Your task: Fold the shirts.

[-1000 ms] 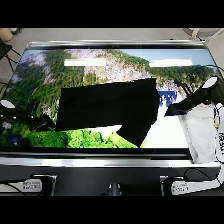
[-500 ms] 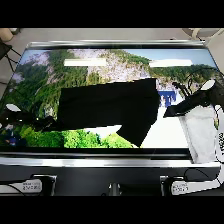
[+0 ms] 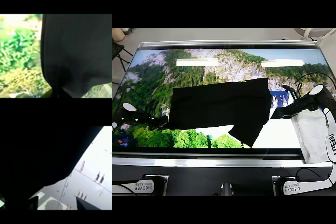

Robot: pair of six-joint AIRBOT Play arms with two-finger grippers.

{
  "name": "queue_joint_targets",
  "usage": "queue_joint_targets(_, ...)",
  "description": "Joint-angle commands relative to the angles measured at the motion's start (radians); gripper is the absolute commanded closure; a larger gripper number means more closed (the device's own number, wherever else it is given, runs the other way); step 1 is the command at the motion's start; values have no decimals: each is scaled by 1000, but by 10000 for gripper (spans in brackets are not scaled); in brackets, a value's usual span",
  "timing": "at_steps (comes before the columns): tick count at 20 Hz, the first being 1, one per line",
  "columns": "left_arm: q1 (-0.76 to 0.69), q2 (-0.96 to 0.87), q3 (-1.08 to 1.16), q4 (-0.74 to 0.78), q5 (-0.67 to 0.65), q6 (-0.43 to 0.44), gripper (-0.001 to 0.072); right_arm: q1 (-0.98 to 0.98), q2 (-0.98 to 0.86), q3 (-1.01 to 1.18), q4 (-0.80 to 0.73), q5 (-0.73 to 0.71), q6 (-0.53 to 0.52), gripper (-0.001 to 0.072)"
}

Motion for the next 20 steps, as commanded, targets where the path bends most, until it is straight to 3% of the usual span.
queue_joint_targets(1, -2, 7, 1, -5, -19, 5, 689, 0, -2, -97, 123, -154, -5, 216)
queue_joint_targets(6, -2, 25, 4, -27, -25, 28, 689, 0, -65, -128, 193, -217, 6, 226)
queue_joint_targets(9, -2, 31, 27, -27, -25, 27, 689, 0, -78, -127, 215, -258, 6, 413)
queue_joint_targets(10, -2, 31, 49, -35, -33, 28, 689, 0, -77, -122, 223, -256, 7, 681)
queue_joint_targets(13, -2, 69, 153, -129, -66, 67, 691, -2, -53, -44, 233, -114, -58, 691)
queue_joint_targets(17, -2, 254, 440, -157, -55, 68, 693, -2, 148, 249, 143, -16, -80, 692)
queue_joint_targets(20, -2, 448, 750, -156, 75, -50, 691, -2, 396, 572, 67, -61, -81, 691)
